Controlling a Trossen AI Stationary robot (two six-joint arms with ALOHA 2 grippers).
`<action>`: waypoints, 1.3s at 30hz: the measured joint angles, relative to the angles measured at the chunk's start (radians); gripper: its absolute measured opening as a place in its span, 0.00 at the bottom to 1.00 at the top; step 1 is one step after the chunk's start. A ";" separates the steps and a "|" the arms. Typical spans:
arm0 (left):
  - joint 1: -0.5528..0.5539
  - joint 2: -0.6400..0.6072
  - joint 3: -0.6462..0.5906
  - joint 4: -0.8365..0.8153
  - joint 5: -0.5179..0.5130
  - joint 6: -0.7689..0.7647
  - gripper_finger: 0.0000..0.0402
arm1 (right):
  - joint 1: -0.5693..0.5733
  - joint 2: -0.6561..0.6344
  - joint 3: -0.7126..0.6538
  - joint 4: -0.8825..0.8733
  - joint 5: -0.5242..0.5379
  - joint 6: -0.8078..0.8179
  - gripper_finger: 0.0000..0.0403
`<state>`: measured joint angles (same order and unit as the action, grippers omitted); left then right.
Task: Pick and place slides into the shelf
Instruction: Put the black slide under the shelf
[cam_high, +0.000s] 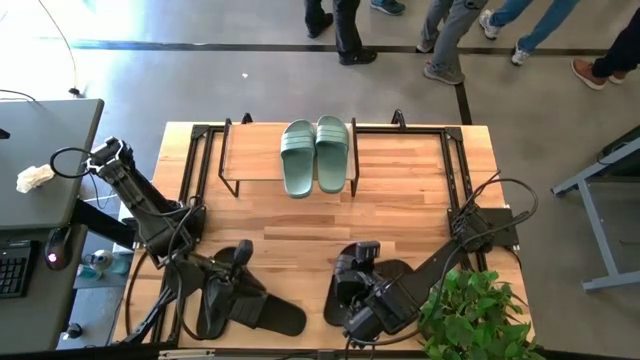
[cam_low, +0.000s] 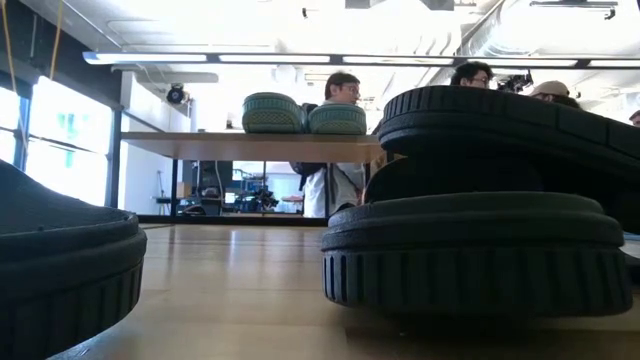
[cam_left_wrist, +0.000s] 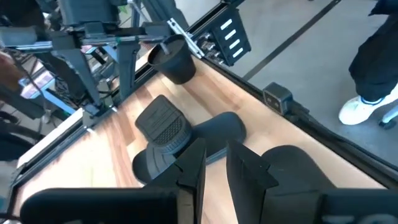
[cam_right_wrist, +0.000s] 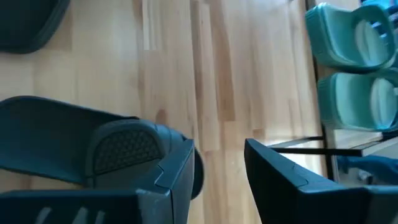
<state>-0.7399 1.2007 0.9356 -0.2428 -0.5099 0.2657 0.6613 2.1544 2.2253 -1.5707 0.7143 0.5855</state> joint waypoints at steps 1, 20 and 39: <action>0.000 0.001 0.000 0.001 -0.003 0.000 0.13 | -0.001 0.000 0.000 0.000 -0.012 0.001 0.33; 0.000 0.108 0.000 -0.031 -0.026 0.132 0.13 | 0.010 0.015 -0.280 0.140 -0.081 0.079 0.33; 0.000 0.118 0.000 -0.160 -0.033 0.210 0.13 | 0.072 0.013 -0.233 0.218 -0.289 0.381 0.33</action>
<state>-0.7399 1.3183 0.9353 -0.4032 -0.5434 0.4755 0.7328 2.1677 1.9926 -1.3530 0.4250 0.9669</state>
